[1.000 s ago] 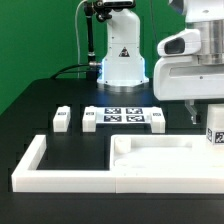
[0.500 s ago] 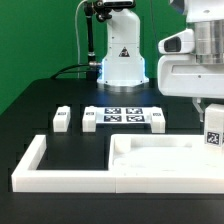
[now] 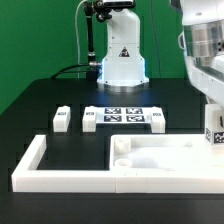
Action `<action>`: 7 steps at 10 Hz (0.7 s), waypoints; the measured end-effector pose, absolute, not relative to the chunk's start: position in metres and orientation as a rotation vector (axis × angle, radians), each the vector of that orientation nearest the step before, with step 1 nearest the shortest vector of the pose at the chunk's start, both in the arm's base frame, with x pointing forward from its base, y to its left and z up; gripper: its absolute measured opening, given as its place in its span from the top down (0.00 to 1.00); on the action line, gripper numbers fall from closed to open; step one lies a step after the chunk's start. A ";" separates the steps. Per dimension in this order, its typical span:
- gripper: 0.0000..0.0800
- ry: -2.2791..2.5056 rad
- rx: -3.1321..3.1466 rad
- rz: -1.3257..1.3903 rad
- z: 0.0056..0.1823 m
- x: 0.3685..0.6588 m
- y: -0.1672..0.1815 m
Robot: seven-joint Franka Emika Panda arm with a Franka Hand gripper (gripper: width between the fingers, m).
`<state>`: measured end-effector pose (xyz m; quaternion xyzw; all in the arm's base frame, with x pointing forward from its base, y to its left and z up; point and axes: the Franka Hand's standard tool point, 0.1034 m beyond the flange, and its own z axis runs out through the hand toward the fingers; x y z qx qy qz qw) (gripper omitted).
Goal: Assemble desk
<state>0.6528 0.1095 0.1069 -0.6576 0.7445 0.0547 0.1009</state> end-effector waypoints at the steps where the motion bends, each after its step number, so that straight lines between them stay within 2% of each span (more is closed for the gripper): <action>1: 0.63 2.302 -1.796 0.166 0.105 0.654 0.112; 4: 0.63 2.315 -1.782 0.170 0.105 0.653 0.114; 5: 0.42 2.265 -1.842 0.162 0.105 0.653 0.115; 6: 0.42 2.087 -2.061 0.122 0.103 0.650 0.115; 7: 0.24 1.885 -2.265 0.086 0.103 0.647 0.117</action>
Offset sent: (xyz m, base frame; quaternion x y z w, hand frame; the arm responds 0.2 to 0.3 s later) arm 0.0000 0.0000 0.0000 0.0000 0.0000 0.0000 1.0000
